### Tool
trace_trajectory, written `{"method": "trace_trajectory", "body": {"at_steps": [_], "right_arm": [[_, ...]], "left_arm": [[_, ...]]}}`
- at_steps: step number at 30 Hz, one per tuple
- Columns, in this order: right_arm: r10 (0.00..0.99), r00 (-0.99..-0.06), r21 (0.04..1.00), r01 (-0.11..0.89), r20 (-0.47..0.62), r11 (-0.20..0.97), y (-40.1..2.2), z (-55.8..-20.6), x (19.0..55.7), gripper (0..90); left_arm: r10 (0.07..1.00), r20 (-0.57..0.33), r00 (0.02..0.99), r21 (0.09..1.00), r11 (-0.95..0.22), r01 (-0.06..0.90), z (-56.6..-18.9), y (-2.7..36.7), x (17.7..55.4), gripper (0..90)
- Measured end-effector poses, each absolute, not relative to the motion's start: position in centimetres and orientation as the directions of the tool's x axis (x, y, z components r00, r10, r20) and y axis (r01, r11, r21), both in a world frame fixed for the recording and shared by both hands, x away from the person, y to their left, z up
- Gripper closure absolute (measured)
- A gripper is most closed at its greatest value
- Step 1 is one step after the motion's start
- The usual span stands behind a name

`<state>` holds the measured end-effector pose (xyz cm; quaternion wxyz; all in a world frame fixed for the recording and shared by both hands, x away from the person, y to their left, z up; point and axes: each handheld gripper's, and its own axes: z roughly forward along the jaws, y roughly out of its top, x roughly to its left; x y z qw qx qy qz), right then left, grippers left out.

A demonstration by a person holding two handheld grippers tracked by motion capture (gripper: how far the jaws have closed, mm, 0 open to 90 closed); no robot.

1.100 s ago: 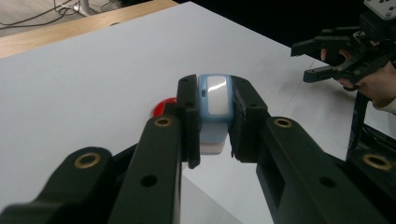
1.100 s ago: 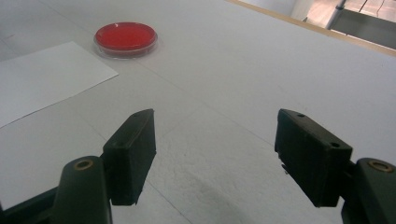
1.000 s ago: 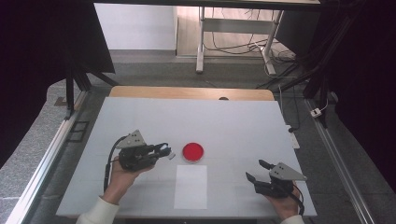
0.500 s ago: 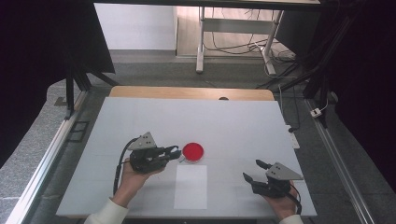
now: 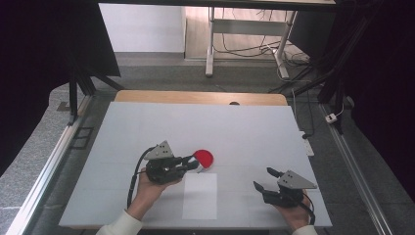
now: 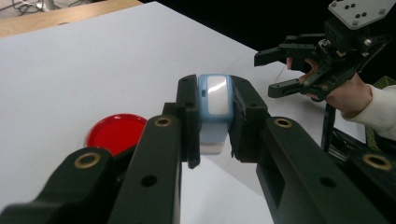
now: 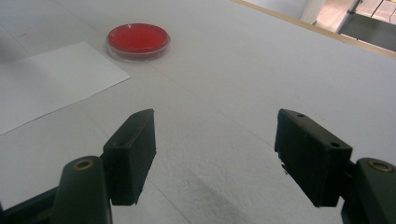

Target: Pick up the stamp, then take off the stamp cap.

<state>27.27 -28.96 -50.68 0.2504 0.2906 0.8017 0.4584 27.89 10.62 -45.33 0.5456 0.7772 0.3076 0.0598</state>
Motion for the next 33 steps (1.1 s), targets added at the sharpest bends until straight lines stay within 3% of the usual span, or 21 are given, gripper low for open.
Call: {"method": "trace_trajectory", "body": {"at_steps": [33], "right_arm": [[0.681, -0.719, 0.892, 0.21, -0.137, 0.401, -27.9, -50.2, 26.8, 28.2]], "left_arm": [[0.548, -0.236, 0.802, 0.876, -0.237, 0.42, -46.0, 9.7, 28.2, 75.5]]}}
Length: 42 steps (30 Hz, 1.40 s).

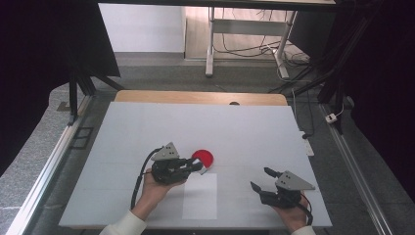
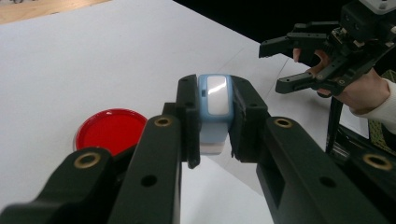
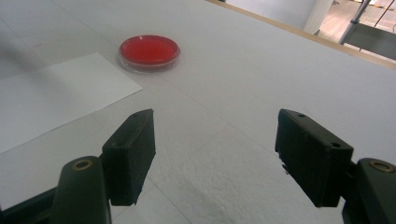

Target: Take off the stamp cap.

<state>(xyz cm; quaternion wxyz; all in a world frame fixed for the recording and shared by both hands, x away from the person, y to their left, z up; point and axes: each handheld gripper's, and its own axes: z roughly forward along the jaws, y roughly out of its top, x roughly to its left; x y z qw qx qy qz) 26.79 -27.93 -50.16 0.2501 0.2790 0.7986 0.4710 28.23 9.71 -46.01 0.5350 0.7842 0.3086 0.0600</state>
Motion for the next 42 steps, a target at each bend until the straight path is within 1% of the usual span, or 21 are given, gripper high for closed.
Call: {"method": "trace_trajectory", "body": {"at_steps": [5, 18, 23, 33, 42], "right_arm": [[0.684, -0.713, 0.886, 0.209, -0.151, 0.414, -27.2, -49.9, 26.7, 27.3], [0.66, -0.739, 0.888, 0.204, -0.135, 0.411, -25.0, -49.4, 26.5, 27.8], [0.649, -0.747, 0.888, 0.193, -0.143, 0.418, -23.9, -49.4, 26.4, 27.9], [0.644, -0.752, 0.89, 0.189, -0.141, 0.416, -23.1, -49.4, 26.3, 28.2], [0.616, -0.774, 0.883, 0.179, -0.146, 0.434, -21.1, -49.8, 26.3, 28.3]], "left_arm": [[0.547, -0.236, 0.803, 0.878, -0.235, 0.418, -46.0, 9.7, 28.2, 75.5], [0.545, -0.245, 0.801, 0.879, -0.224, 0.421, -46.0, 9.8, 28.2, 75.5], [0.543, -0.248, 0.803, 0.878, -0.225, 0.423, -46.0, 9.7, 28.3, 75.5], [0.541, -0.251, 0.803, 0.877, -0.224, 0.425, -46.1, 9.6, 28.3, 75.5], [0.539, -0.254, 0.803, 0.874, -0.227, 0.429, -46.2, 9.4, 28.3, 75.5]]}}
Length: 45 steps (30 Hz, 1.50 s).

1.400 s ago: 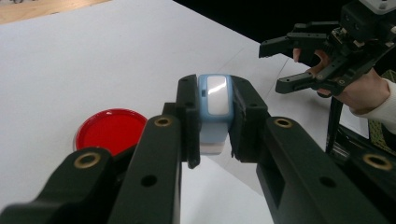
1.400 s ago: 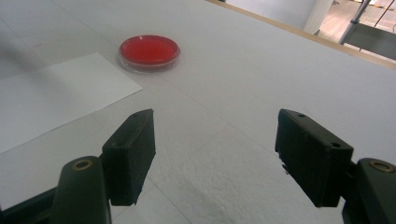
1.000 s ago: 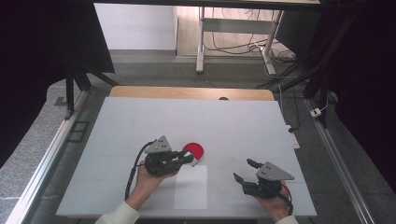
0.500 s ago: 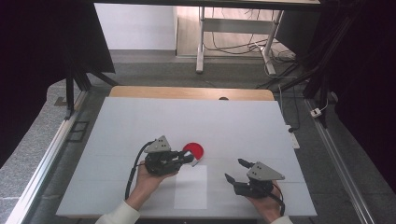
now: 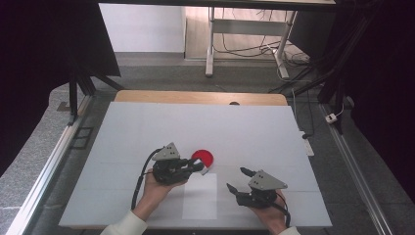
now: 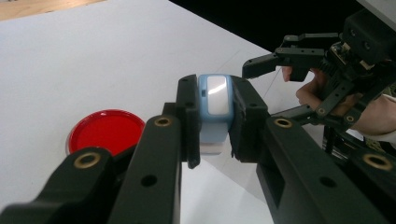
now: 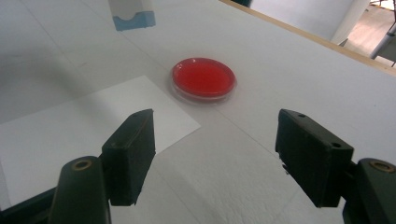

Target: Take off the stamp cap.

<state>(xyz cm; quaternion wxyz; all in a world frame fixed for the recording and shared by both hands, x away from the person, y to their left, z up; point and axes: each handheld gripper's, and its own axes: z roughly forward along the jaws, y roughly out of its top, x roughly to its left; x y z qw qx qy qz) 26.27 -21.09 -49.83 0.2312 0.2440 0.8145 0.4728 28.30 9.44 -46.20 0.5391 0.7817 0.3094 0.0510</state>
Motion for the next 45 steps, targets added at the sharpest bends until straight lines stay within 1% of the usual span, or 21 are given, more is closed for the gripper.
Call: {"method": "trace_trajectory", "body": {"at_steps": [12, 26, 33, 45], "right_arm": [[0.591, -0.793, 0.884, 0.163, -0.146, 0.438, -18.8, -50.1, 26.1, 28.6], [0.596, -0.789, 0.888, 0.158, -0.149, 0.432, -16.8, -50.4, 26.0, 28.6], [0.583, -0.798, 0.887, 0.147, -0.155, 0.438, -15.5, -50.6, 25.9, 28.5], [0.601, -0.781, 0.888, 0.145, -0.169, 0.437, -14.0, -50.7, 25.9, 28.9]], "left_arm": [[0.532, -0.258, 0.806, 0.873, -0.229, 0.431, -46.4, 9.2, 28.4, 75.5], [0.539, -0.254, 0.803, 0.872, -0.231, 0.432, -46.4, 9.2, 28.4, 75.5], [0.539, -0.254, 0.803, 0.87, -0.235, 0.433, -46.5, 9.1, 28.4, 75.5], [0.538, -0.249, 0.805, 0.869, -0.243, 0.431, -46.6, 8.9, 28.4, 75.5]]}}
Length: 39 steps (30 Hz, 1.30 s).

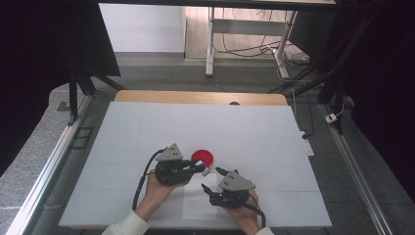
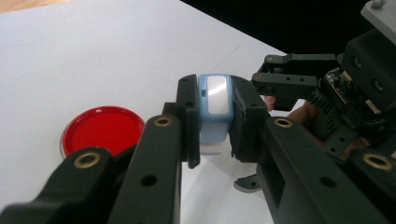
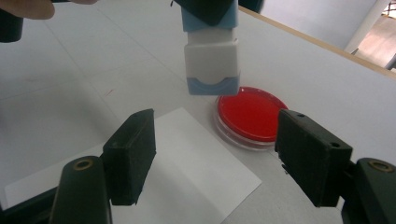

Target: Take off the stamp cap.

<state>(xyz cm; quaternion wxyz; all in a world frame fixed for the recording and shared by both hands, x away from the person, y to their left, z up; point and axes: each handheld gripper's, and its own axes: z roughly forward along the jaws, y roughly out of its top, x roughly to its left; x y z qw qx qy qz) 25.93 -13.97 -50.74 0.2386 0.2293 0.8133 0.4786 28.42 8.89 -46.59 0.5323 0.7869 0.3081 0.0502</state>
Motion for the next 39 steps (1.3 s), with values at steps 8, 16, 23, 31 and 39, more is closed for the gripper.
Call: {"method": "trace_trajectory", "body": {"at_steps": [8, 16, 23, 31, 39], "right_arm": [[0.611, -0.773, 0.89, 0.143, -0.172, 0.432, -13.5, -50.5, 25.9, 31.4], [0.623, -0.756, 0.888, 0.129, -0.2, 0.442, -12.8, -50.5, 25.7, 40.6], [0.617, -0.75, 0.875, 0.111, -0.238, 0.472, -12.4, -50.6, 25.6, 48.3], [0.622, -0.742, 0.869, 0.111, -0.251, 0.483, -12.2, -50.7, 25.6, 51.2], [0.623, -0.738, 0.866, 0.108, -0.259, 0.488, -12.2, -50.7, 25.6, 58.6]], "left_arm": [[0.541, -0.25, 0.803, 0.864, -0.249, 0.438, -46.9, 8.6, 28.3, 75.5], [0.538, -0.247, 0.806, 0.864, -0.254, 0.435, -46.9, 8.5, 28.3, 75.5], [0.537, -0.249, 0.806, 0.862, -0.257, 0.437, -47.0, 8.4, 28.3, 75.5], [0.536, -0.252, 0.806, 0.862, -0.254, 0.439, -47.0, 8.4, 28.3, 75.5], [0.534, -0.252, 0.807, 0.86, -0.259, 0.439, -47.1, 8.3, 28.3, 75.5]]}}
